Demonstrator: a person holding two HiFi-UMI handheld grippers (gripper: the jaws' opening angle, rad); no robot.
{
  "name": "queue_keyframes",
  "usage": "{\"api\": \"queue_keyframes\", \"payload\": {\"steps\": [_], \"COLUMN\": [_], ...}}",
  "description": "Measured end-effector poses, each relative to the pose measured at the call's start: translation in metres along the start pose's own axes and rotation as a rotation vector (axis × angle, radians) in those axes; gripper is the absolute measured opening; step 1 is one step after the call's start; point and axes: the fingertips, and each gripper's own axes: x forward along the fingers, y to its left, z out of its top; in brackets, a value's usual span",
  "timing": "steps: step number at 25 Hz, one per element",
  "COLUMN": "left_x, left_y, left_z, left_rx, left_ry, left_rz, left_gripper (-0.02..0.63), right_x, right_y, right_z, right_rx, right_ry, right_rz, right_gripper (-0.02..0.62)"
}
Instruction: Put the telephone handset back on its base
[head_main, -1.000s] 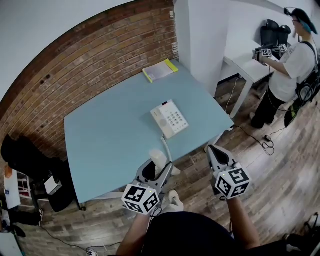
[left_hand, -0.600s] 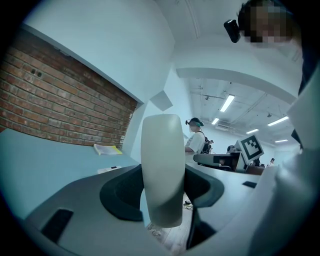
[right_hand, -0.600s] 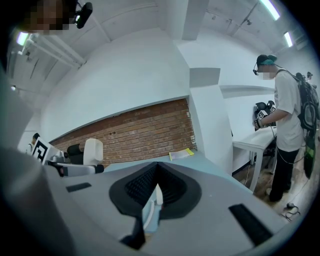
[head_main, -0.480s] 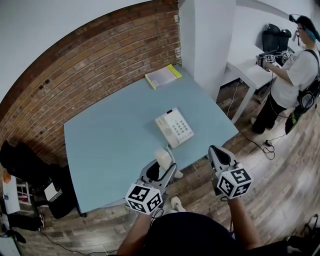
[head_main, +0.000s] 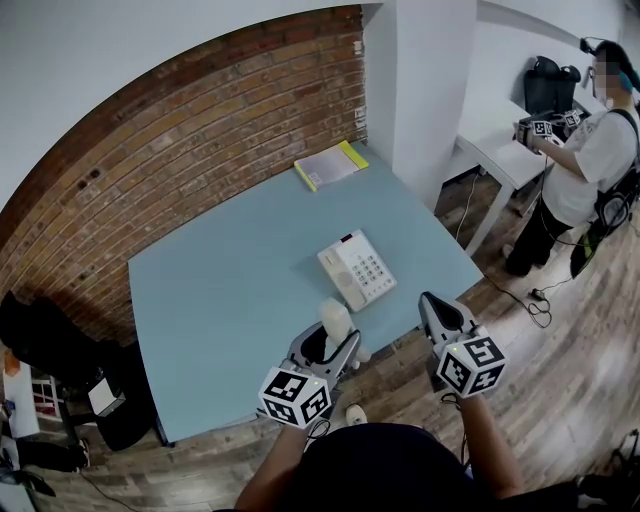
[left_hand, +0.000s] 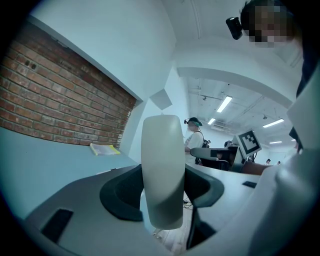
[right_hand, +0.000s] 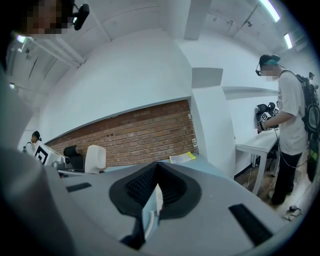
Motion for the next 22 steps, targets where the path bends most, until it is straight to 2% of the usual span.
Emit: {"api": "queue_keyframes", "payload": {"steps": [10, 14, 22], "left_x": [0.007, 0.007, 0.011], "left_y": [0.028, 0.032, 0.032], "left_z": [-0.003, 0.0, 0.0], "left_rx": [-0.028, -0.026, -0.032], "left_ry": [0.011, 0.007, 0.01], "left_rz": [0.001, -0.002, 0.005], "left_gripper": [0.235, 0.235, 0.235], "right_x": [0.028, 0.031, 0.038], "right_y": [0.001, 0.0, -0.006], "right_z": [0.001, 0.01, 0.016], "right_rx": [-0.006, 0.002, -0.009], "right_ry": [0.014, -0.016, -0.016], "right_rz": [-0.006, -0.007, 0.0], "right_gripper": [0.012, 0.012, 0.012]}}
